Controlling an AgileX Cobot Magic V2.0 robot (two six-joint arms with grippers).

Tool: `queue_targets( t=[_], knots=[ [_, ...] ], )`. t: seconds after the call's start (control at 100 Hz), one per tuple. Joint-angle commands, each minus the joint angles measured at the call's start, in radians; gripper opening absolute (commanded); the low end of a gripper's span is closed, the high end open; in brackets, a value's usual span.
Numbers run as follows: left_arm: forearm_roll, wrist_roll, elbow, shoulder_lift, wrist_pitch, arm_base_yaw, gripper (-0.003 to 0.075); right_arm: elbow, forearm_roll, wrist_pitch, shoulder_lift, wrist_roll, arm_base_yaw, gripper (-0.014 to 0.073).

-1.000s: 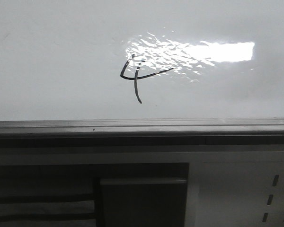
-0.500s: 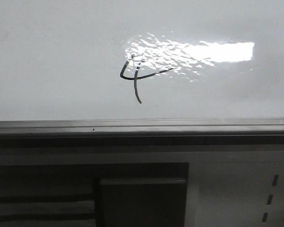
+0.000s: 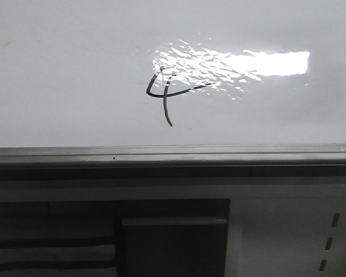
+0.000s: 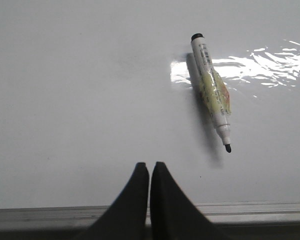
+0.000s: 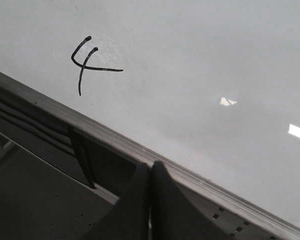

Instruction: Write number 4 on whiteboard

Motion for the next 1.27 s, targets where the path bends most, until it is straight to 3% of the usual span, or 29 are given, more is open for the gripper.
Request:
queue_targets(
  t=[0.0, 0.07, 0.16, 0.32, 0.52, 0.7, 0.82, 1.26],
  knots=[
    [-0.01, -0.008, 0.025, -0.029, -0.087, -0.004, -0.002, -0.02, -0.021, -0.066, -0.021, -0.002, -0.002, -0.0071],
    [-0.01, -0.008, 0.025, -0.029, -0.087, -0.004, -0.002, 0.008, 0.006, -0.098, -0.075, -0.002, -0.034, -0.0071],
    [-0.01, -0.008, 0.025, -0.029, -0.087, -0.004, -0.002, 0.097, 0.014, -0.239, -0.17, -0.002, -0.115, -0.0071],
    [-0.01, -0.008, 0.025, -0.029, -0.087, -0.004, -0.002, 0.325, 0.018, -0.496, -0.355, -0.002, -0.342, -0.0071],
    [-0.01, -0.008, 0.025, -0.029, -0.087, -0.004, -0.002, 0.541, 0.041, -0.567, -0.558, -0.002, -0.521, -0.0071],
    [-0.01, -0.008, 0.025, -0.029, -0.087, -0.004, -0.002, 0.661, 0.067, -0.601, -0.64, -0.002, -0.537, -0.0071],
    [-0.01, -0.008, 0.025, -0.027, -0.087, -0.004, -0.002, 0.656, 0.067, -0.516, -0.639, -0.002, -0.537, -0.0071],
    [-0.01, -0.008, 0.025, -0.027, -0.087, -0.004, -0.002, 0.656, 0.067, -0.514, -0.639, -0.002, -0.537, -0.0071]
  ],
)
